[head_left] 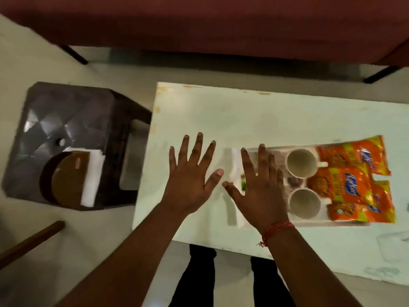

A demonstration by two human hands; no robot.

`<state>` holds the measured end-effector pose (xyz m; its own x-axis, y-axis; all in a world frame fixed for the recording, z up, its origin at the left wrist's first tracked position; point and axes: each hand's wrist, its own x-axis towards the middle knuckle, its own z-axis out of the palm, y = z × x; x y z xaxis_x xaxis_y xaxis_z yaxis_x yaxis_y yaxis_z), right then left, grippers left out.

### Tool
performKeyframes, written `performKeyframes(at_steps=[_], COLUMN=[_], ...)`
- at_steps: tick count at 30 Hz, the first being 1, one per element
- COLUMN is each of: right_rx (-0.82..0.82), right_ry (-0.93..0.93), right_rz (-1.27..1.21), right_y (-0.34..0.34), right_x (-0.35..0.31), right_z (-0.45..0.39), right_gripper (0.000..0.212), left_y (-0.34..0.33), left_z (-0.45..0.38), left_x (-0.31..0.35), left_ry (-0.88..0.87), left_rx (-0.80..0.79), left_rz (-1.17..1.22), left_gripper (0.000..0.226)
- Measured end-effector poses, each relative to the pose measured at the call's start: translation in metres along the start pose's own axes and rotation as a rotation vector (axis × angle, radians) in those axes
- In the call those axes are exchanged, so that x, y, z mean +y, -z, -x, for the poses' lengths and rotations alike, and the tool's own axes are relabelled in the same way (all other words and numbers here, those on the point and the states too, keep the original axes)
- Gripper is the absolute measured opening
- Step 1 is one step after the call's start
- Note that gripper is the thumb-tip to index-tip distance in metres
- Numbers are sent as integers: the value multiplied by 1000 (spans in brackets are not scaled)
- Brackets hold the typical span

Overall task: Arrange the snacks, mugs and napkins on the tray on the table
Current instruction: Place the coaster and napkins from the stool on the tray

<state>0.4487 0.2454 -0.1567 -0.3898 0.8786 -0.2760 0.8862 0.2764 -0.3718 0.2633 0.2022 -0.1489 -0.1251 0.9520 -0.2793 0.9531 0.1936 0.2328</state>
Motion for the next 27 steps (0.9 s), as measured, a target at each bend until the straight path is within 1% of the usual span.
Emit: performKeyframes(at_steps=[3, 11, 13, 15, 17, 19, 20, 21, 23, 27], right_rx=[-35, -203, -241, -267, -283, -333, -378, -431, -512, -544], right_ry=[88, 323, 376, 399, 387, 327, 267, 198, 92, -32], right_rz=[-6, -31, -77, -139, -205, -325, -411, -500, -644, -803], right_y=[-15, -51, -58, -65, -75, -87, -94, -99, -109, -116], right_x=[-55, -214, -249, -285, -316, -339, -350, -359, -373, -383], right_z=[-15, -41, -41, -38, -33, -28, -25, -24, -20, -17], right_gripper=[85, 88, 89, 93, 90, 78, 73, 71, 70, 67], left_y=[19, 71, 77, 80, 80, 80, 80, 79, 77, 77], left_z=[12, 55, 71, 87, 101, 112, 117, 122, 128, 127], left_x=[-45, -183, -215, -244, -266, -280, -285, -288, -291, -291], left_ry=[71, 305, 363, 463, 627, 810, 864, 883, 865, 858], left_rx=[48, 185, 232, 296, 319, 211, 154, 120, 119, 182], left_rz=[16, 7, 75, 289, 619, 912, 1008, 1073, 1156, 1218], left_gripper=[71, 68, 67, 67, 70, 71, 71, 72, 72, 72])
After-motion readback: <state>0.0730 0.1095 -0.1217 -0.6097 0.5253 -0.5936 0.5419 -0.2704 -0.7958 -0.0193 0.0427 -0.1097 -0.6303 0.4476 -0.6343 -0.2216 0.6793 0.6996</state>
